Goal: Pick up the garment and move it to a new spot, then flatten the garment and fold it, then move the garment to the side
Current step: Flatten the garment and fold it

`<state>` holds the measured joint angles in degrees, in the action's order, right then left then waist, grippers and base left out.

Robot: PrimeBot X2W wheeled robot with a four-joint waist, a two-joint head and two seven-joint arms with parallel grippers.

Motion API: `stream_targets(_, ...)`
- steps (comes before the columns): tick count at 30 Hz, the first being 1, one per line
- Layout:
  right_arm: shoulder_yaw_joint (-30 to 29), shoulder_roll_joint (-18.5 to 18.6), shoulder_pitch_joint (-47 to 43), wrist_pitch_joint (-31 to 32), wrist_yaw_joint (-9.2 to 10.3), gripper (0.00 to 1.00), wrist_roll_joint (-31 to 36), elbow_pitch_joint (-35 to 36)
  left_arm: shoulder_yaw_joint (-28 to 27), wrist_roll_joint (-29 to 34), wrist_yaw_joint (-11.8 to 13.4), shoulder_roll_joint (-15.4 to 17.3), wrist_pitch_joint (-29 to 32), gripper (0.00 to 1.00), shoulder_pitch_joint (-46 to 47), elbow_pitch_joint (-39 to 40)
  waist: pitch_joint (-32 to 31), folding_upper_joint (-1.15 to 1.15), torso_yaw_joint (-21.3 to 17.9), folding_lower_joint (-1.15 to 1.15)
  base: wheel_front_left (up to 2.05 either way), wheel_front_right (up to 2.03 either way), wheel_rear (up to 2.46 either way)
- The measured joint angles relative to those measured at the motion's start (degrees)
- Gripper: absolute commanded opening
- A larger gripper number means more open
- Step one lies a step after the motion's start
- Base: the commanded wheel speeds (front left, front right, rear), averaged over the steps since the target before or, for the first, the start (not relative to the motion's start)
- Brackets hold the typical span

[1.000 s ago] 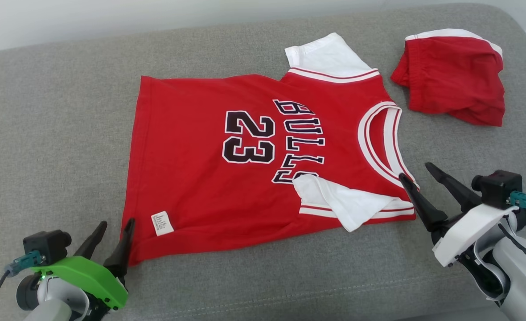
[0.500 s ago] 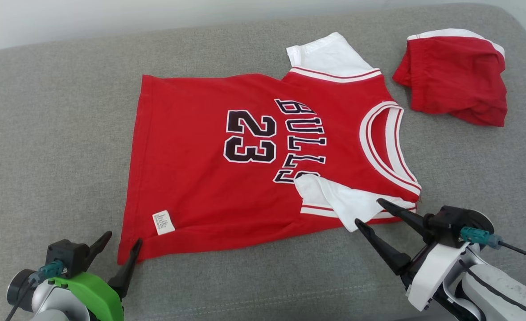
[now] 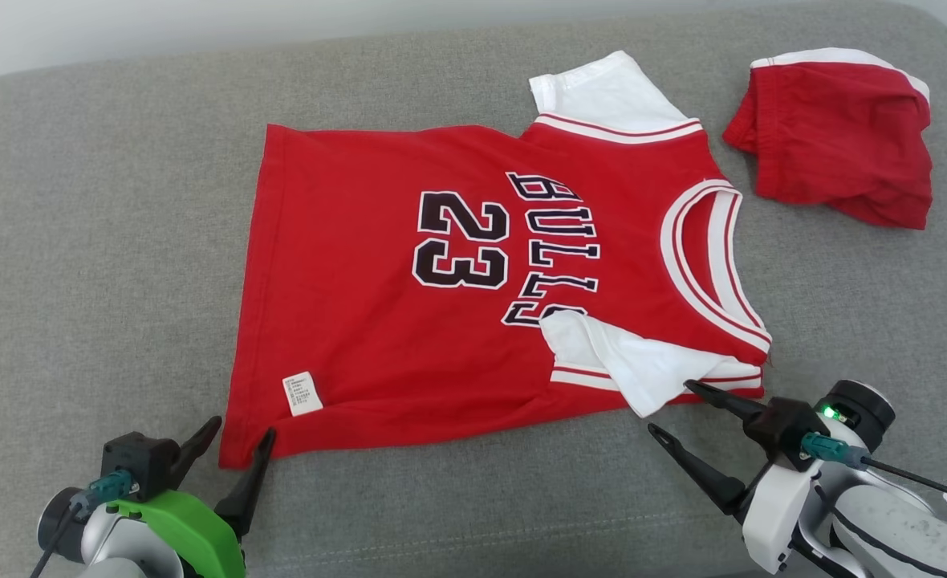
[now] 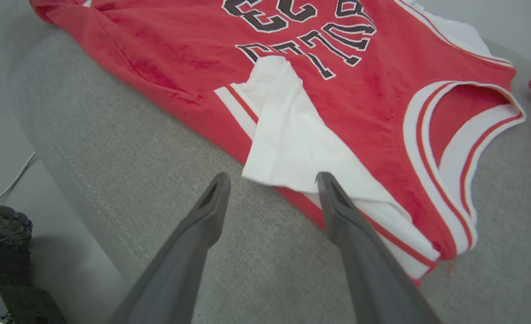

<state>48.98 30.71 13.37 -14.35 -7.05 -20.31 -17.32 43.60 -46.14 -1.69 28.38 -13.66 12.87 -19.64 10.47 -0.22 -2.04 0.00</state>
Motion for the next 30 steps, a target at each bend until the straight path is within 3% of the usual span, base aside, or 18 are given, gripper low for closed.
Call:
stream_targets(12, 2.0, -2.7, 2.6, -0.1, 0.67, 1.00, 3.3, -6.0, 0.0, -0.1, 0.2, -0.5, 0.0, 1.00, 0.0, 0.5, 0.2, 0.00, 1.0, 0.00, 0.00, 0.00, 0.00)
stream_targets(16, 1.0, -3.7, 4.1, -0.1, 2.11, 1.00, 3.7, -6.2, 0.0, -0.1, 0.2, -0.5, 0.0, 1.00, 0.0, 0.7, 0.2, 0.00, 1.3, 0.00, 0.00, 0.00, 0.00)
stream_targets(21, 0.1, -4.0, 4.2, -0.1, 2.56, 1.00, 3.7, -7.0, 0.0, -0.1, 0.2, -0.6, 0.1, 1.00, 0.0, 0.7, 0.3, 0.00, 1.6, 0.00, 0.00, 0.00, 0.00)
stream_targets(30, -1.0, -4.9, 4.2, -0.1, 2.64, 0.92, 3.6, -8.1, 0.3, -0.1, 0.3, -0.7, 0.1, 1.00, 0.0, 0.7, 0.0, 0.00, 2.1, 0.00, 0.00, 0.00, 0.00)
